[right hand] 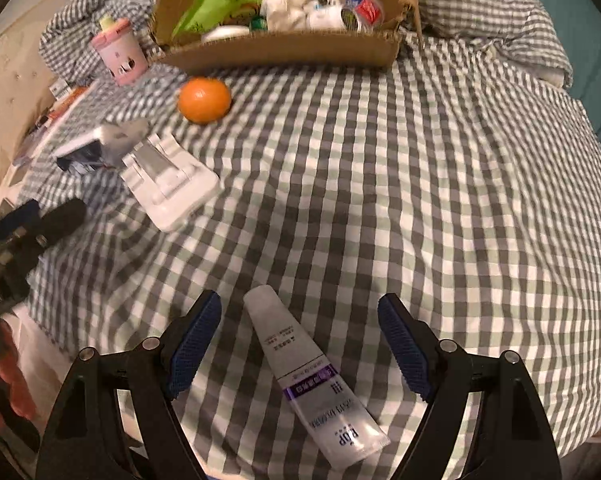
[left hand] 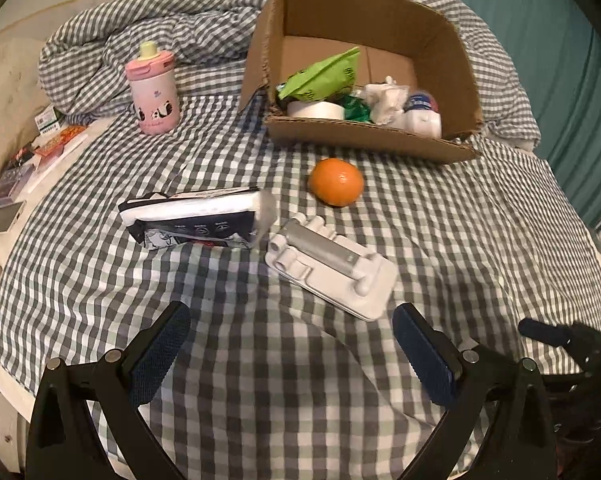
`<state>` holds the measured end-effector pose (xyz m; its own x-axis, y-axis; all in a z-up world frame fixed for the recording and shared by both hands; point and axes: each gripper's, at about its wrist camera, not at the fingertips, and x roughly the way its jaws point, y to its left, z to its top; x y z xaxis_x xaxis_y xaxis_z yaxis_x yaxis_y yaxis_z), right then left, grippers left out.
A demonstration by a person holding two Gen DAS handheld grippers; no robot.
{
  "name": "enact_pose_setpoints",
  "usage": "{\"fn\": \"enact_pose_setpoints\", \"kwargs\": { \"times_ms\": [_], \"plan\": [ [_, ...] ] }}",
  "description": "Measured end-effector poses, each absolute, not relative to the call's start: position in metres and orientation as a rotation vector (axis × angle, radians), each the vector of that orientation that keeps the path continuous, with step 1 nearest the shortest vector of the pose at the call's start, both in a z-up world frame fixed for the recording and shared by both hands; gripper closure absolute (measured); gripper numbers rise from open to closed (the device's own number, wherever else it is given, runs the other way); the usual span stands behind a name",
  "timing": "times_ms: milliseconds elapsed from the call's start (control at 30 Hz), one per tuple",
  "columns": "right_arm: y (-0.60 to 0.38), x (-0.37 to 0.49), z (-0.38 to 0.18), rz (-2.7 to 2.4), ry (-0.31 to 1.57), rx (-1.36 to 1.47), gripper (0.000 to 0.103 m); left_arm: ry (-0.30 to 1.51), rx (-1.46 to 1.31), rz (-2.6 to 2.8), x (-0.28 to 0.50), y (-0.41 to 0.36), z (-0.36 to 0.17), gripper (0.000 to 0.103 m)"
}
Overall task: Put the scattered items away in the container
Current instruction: 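Grasp the white purple-labelled tube with the right gripper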
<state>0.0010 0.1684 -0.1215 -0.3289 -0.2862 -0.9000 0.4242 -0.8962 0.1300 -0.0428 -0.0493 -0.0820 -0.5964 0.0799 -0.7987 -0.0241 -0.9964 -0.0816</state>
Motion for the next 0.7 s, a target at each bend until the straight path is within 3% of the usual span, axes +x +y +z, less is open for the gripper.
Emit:
{"fn": "enact_pose_setpoints", "kwargs": {
  "times_ms": [300,367,400,433,467,700],
  "plan": [
    [0.157,0.005,-0.146,-2.254,0.304,1.498,0.025,-0.141,-1.415,2.748,-0.054,-0.058,-0.091,0.000],
    [0.154,0.008,-0.146,-2.275,0.344,1.479,0.033,-0.134,-1.422,2.743,-0.056,-0.056,-0.093,0.000],
    [0.153,0.010,-0.145,-2.288,0.366,1.469,0.049,-0.128,-1.424,2.742,-0.057,-0.054,-0.093,0.000],
    [0.152,0.011,-0.142,-2.306,0.393,1.460,0.071,-0.115,-1.428,2.741,-0.058,-0.052,-0.095,0.000],
    [0.153,0.011,-0.140,-2.321,0.414,1.453,0.078,-0.104,-1.431,2.739,-0.058,-0.050,-0.096,0.000],
    [0.174,0.006,-0.108,-2.338,0.291,1.395,0.079,-0.060,-1.473,2.703,-0.070,-0.033,-0.110,0.000]
  ]
}}
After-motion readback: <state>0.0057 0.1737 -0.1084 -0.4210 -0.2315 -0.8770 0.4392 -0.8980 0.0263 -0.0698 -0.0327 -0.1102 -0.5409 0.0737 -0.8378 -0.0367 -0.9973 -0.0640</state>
